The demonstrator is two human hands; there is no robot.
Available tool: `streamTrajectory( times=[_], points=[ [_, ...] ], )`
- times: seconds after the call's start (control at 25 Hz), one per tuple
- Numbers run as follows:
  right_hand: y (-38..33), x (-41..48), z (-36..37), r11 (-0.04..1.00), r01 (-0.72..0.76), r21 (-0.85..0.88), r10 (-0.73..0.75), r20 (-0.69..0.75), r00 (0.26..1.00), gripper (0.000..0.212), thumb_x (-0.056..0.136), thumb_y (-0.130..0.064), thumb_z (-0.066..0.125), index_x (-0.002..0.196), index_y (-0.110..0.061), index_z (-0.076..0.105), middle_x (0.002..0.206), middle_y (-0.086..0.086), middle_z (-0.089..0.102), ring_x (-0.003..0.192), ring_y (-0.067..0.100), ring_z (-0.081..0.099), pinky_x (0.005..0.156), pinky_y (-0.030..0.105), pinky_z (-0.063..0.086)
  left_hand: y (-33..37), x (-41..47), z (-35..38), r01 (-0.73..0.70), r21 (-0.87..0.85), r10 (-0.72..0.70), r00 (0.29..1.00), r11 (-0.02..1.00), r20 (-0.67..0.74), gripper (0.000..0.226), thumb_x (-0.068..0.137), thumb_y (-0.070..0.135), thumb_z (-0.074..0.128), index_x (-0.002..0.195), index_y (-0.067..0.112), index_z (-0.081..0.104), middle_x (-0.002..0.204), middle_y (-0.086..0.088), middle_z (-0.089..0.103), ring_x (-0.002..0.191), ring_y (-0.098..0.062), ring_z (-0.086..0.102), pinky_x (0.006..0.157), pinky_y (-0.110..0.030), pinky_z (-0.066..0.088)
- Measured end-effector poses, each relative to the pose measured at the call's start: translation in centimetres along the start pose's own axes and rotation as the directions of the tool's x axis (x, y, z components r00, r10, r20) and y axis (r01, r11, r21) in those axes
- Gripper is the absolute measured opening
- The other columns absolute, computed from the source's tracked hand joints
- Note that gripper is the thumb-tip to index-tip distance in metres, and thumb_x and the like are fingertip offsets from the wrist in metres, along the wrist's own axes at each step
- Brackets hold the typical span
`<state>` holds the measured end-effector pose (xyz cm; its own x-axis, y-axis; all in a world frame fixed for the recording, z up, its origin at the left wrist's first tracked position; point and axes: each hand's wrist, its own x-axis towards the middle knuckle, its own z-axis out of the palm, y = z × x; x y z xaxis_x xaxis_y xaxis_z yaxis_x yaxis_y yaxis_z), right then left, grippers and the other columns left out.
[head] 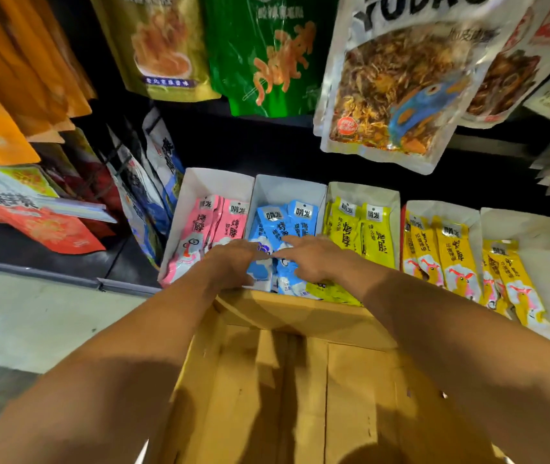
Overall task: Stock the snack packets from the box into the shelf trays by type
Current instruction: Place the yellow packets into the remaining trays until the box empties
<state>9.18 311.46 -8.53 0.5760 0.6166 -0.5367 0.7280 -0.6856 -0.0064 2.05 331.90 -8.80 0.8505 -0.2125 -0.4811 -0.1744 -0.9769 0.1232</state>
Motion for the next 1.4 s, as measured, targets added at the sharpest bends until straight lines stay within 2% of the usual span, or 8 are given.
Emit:
streamTrajectory(
  times=[0.12,0.44,0.6,0.88,1.08,1.2,1.32,1.4],
  points=[
    [-0.6,0.9,0.1,0.998,-0.021,-0.067,0.028,0.108,0.994,0.074,0.097,-0.022,0.051,0.153,-0.053,0.014,0.168,-0.002,-0.008,0.152,0.035,0.014,0.121,0.057,0.013,0.1,0.0,-0.3,-0.027,0.136,0.023,0.999,0.99,0.027,0.077,0.094,0.047,0.068,0.159,0.041,0.026,0.169,0.002,0.023,0.155,-0.028,0.02,0.123,-0.055,0.025],
    [-1.6,0.7,0.4,0.995,-0.057,-0.083,0.058,0.014,0.998,0.074,0.093,-0.027,0.065,0.154,-0.036,0.026,0.167,0.005,-0.002,0.14,0.036,0.039,0.108,0.052,0.038,0.5,0.0,-0.1,-0.032,0.165,0.029,0.999,0.986,0.022,0.073,0.094,0.047,0.068,0.157,0.041,0.031,0.17,0.005,0.02,0.157,-0.03,0.01,0.126,-0.053,0.014],
    [-1.6,1.0,0.1,0.967,-0.193,0.167,0.201,-0.033,0.979,0.068,0.093,-0.057,0.051,0.152,-0.047,0.02,0.161,0.005,0.026,0.138,0.031,0.043,0.111,0.052,0.028,0.5,0.4,0.1,-0.032,0.143,0.023,0.998,0.989,0.064,0.073,0.095,0.045,0.067,0.158,0.04,0.03,0.171,0.005,0.014,0.158,-0.027,0.003,0.127,-0.054,0.007],
    [-3.5,2.7,0.0,0.884,-0.389,0.26,0.425,-0.098,0.9,0.082,0.092,-0.061,0.053,0.157,-0.032,0.013,0.12,0.005,0.065,0.113,0.029,0.06,0.104,0.048,0.03,0.2,1.5,0.7,-0.021,0.151,0.003,0.993,0.988,0.115,0.078,0.095,0.047,0.067,0.16,0.042,0.023,0.171,0.004,0.014,0.159,-0.028,0.001,0.126,-0.058,0.007],
    [-3.4,2.6,-0.3,0.839,-0.408,0.36,0.482,-0.143,0.865,0.091,0.083,-0.066,0.061,0.156,-0.034,0.017,0.148,0.017,0.039,0.124,0.034,0.055,0.106,0.046,0.035,0.1,1.8,1.1,-0.011,0.142,-0.006,0.993,0.99,0.115,0.079,0.095,0.046,0.068,0.159,0.043,0.023,0.171,0.004,0.013,0.159,-0.028,0.001,0.126,-0.058,0.008],
    [-3.0,2.1,0.0,0.785,-0.425,0.452,0.544,-0.174,0.821,0.081,0.087,-0.065,0.055,0.154,-0.033,0.023,0.146,0.017,0.037,0.122,0.036,0.054,0.1,0.045,0.043,0.0,1.8,1.1,-0.007,0.122,-0.005,0.995,0.992,0.102,0.077,0.096,0.041,0.069,0.159,0.043,0.024,0.171,0.002,0.014,0.158,-0.029,0.002,0.126,-0.058,0.009],
    [-2.7,2.1,-0.2,0.603,-0.546,0.582,0.673,-0.003,0.74,0.067,0.094,-0.061,0.048,0.148,-0.024,0.032,0.147,0.018,0.033,0.114,0.037,0.057,0.087,0.043,0.048,-0.1,1.6,1.1,-0.011,0.098,0.003,0.997,0.995,0.077,0.076,0.093,0.045,0.07,0.157,0.041,0.029,0.171,0.0,0.017,0.158,-0.029,0.005,0.126,-0.058,0.011],
    [-2.8,2.0,-0.7,0.618,-0.621,0.482,0.679,0.071,0.731,0.065,0.095,-0.059,0.048,0.146,-0.022,0.037,0.152,0.013,0.027,0.117,0.034,0.056,0.082,0.04,0.046,-0.2,1.5,1.0,-0.011,0.096,0.004,0.997,0.995,0.079,0.077,0.092,0.047,0.071,0.157,0.041,0.03,0.17,0.001,0.018,0.158,-0.028,0.006,0.126,-0.058,0.011]
  ],
)
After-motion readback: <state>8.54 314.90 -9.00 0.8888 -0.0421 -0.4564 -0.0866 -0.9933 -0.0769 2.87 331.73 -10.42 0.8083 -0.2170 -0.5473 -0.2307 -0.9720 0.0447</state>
